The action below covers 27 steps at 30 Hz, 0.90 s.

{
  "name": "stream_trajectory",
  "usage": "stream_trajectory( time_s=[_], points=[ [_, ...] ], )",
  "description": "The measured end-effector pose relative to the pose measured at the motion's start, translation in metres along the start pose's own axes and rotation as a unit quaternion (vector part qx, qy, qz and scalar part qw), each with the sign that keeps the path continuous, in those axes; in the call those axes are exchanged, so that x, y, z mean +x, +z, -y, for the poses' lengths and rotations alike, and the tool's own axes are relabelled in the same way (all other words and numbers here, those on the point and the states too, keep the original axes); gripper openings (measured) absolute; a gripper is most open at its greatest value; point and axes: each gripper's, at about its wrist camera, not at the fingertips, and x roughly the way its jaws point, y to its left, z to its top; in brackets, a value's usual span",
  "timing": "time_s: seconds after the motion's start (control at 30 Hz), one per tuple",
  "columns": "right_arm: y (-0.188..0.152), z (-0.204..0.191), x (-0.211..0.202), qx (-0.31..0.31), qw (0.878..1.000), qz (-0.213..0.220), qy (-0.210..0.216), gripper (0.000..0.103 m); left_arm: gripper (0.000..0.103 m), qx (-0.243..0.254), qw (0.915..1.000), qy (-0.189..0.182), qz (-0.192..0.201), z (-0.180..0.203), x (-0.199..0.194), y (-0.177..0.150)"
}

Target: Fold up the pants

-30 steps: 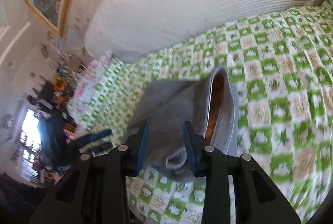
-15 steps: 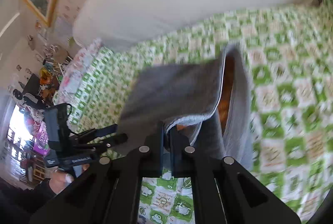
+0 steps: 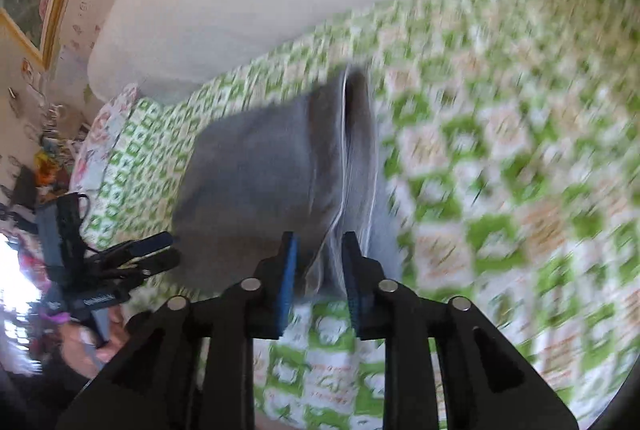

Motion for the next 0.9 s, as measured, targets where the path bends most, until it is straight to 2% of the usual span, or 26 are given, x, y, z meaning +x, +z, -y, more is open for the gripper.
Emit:
stream_trajectory(
  time_s=[0.03, 0.13, 0.2, 0.33, 0.4, 0.47, 0.57, 0.63, 0.67, 0.73, 0.77, 0.8, 0.83, 0.87, 0.9],
  points=[
    [0.005, -0.003, -0.004, -0.004, 1.0, 0.01, 0.001, 0.029, 0.067, 0.001, 1.0, 0.004, 0.004, -0.001, 0.0, 0.009],
    [0.021, -0.005, -0.007, -0.005, 0.999, 0.031, -0.009, 0.056, 0.068, 0.015, 0.9997, 0.018, 0.006, 0.002, 0.013, 0.038],
    [0.03, -0.001, 0.001, 0.006, 0.999, 0.035, -0.031, 0.057, 0.068, 0.022, 0.9996, 0.011, -0.013, 0.005, 0.03, 0.055],
    [0.036, -0.001, 0.023, 0.025, 0.999, 0.03, -0.029, 0.057, 0.068, 0.055, 0.9973, -0.006, -0.049, 0.024, 0.063, 0.08],
    [0.03, -0.007, 0.016, 0.017, 0.998, 0.058, -0.033, 0.057, 0.068, 0.071, 0.995, -0.013, -0.069, 0.035, 0.08, 0.088],
    [0.017, -0.018, 0.006, -0.006, 0.996, 0.08, -0.028, 0.056, 0.068, 0.092, 0.9921, 0.006, -0.086, 0.044, 0.097, 0.093],
    [-0.001, -0.041, 0.0, -0.051, 0.994, 0.096, -0.014, 0.051, 0.068, 0.131, 0.986, 0.035, -0.098, 0.059, 0.124, 0.1],
    [-0.012, -0.048, 0.012, -0.074, 0.995, 0.059, -0.014, 0.043, 0.07, 0.137, 0.9838, 0.054, -0.102, 0.062, 0.14, 0.106],
    [-0.017, -0.044, 0.023, -0.072, 0.996, 0.033, -0.029, 0.04, 0.07, 0.138, 0.9834, 0.056, -0.103, 0.063, 0.147, 0.11],
    [-0.023, -0.027, 0.045, -0.059, 0.996, -0.002, -0.066, 0.019, 0.07, 0.14, 0.9823, 0.07, -0.103, 0.063, 0.159, 0.118],
    [-0.025, -0.014, 0.051, -0.045, 0.996, -0.005, -0.071, 0.019, 0.07, 0.142, 0.9814, 0.076, -0.104, 0.062, 0.163, 0.121],
    [-0.024, -0.005, 0.049, -0.027, 0.998, 0.004, -0.052, 0.019, 0.071, 0.139, 0.9813, 0.081, -0.106, 0.06, 0.167, 0.123],
    [-0.02, 0.001, 0.048, -0.009, 0.999, 0.003, -0.041, 0.014, 0.072, 0.135, 0.9811, 0.085, -0.108, 0.059, 0.17, 0.124],
    [-0.017, 0.002, 0.048, -0.006, 0.999, 0.003, -0.049, 0.009, 0.072, 0.134, 0.9813, 0.085, -0.11, 0.059, 0.17, 0.125],
    [-0.015, 0.002, 0.047, -0.012, 0.998, 0.006, -0.059, 0.009, 0.072, 0.132, 0.9817, 0.084, -0.109, 0.059, 0.166, 0.126]
  ],
)
